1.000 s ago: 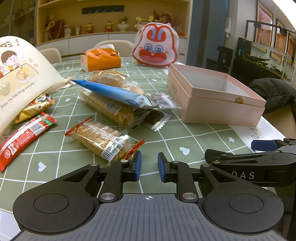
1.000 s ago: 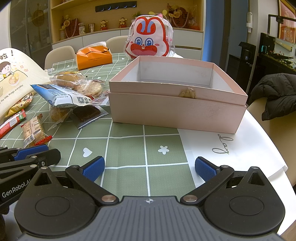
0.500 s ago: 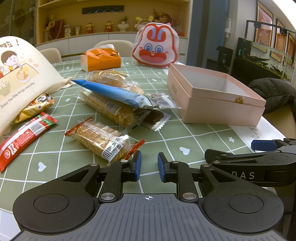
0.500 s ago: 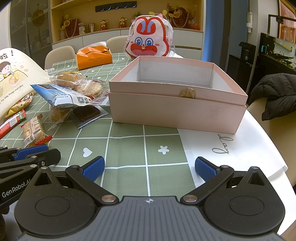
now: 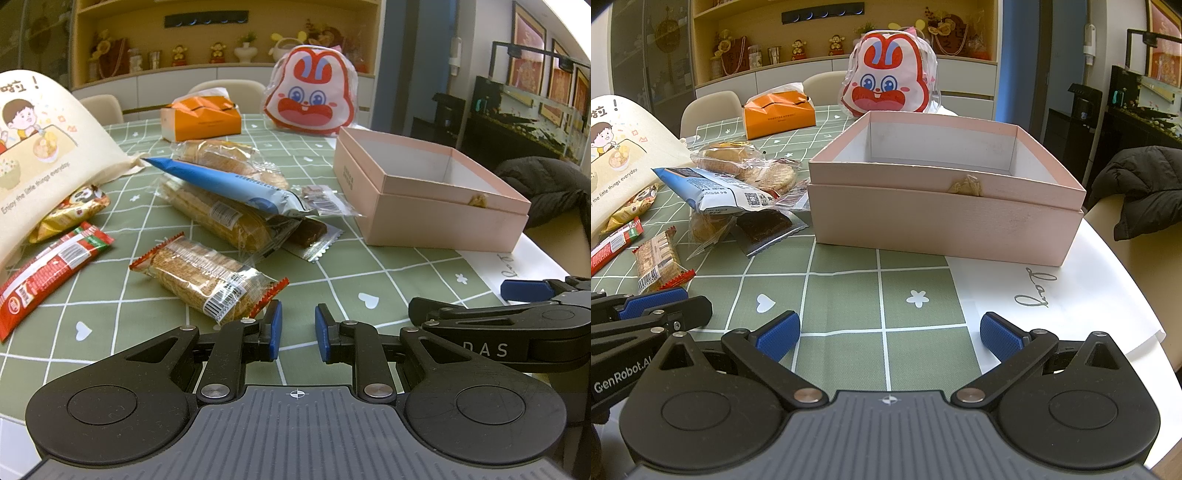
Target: Organize snacks
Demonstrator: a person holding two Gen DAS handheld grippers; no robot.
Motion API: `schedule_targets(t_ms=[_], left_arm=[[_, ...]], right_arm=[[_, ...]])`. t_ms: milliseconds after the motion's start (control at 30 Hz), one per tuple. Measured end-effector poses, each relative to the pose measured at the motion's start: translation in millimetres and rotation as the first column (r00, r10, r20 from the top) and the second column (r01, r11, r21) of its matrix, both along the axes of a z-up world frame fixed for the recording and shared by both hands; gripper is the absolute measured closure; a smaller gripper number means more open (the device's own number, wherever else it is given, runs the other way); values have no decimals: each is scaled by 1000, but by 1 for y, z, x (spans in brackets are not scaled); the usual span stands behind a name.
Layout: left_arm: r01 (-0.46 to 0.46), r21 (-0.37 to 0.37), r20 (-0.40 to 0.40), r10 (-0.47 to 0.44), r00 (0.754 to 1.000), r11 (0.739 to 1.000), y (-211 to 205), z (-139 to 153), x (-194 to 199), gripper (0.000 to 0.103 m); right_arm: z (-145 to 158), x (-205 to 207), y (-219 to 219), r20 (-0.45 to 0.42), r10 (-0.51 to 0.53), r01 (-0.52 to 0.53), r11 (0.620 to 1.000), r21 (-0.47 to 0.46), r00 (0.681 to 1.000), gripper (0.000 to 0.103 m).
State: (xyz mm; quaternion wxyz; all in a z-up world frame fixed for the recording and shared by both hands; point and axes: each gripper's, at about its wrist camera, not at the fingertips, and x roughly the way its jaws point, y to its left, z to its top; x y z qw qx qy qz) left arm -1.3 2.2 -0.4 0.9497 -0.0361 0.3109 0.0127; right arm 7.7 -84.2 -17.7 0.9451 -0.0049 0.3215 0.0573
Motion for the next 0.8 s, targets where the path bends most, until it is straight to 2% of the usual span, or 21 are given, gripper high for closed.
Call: schedule_targets(t_ms=[200, 300, 467, 533, 633, 733, 800], left_arm=[[-6, -7, 2, 6, 1000, 1000, 0, 1, -1, 79], [8, -90, 15, -6, 1000, 996, 10, 1, -4, 79], [72, -213, -1, -74, 997, 974, 61, 15, -14, 79], [38, -195, 36, -32, 999, 980, 93, 29, -21, 79], [-104, -116, 96, 115, 989, 988, 143, 47, -27, 79], [-175, -77, 79, 182, 980, 981, 179, 53, -21, 79], [-177, -43, 37, 179, 983, 983, 192, 49, -10, 79]], right_arm=[[0, -2, -1, 0, 0, 0, 1000, 0, 1000, 0], [1, -2, -2, -12, 14, -14, 1000, -2, 1000, 0], [9, 5, -4, -114, 44, -46, 999, -11, 992, 0], [8, 6, 0, -136, 41, -44, 999, -18, 990, 0], [13, 10, 8, -169, 110, -115, 993, -23, 979, 0], [22, 11, 25, -188, 183, -186, 983, 2, 965, 0], [30, 11, 37, -158, 200, -195, 980, 47, 967, 0]])
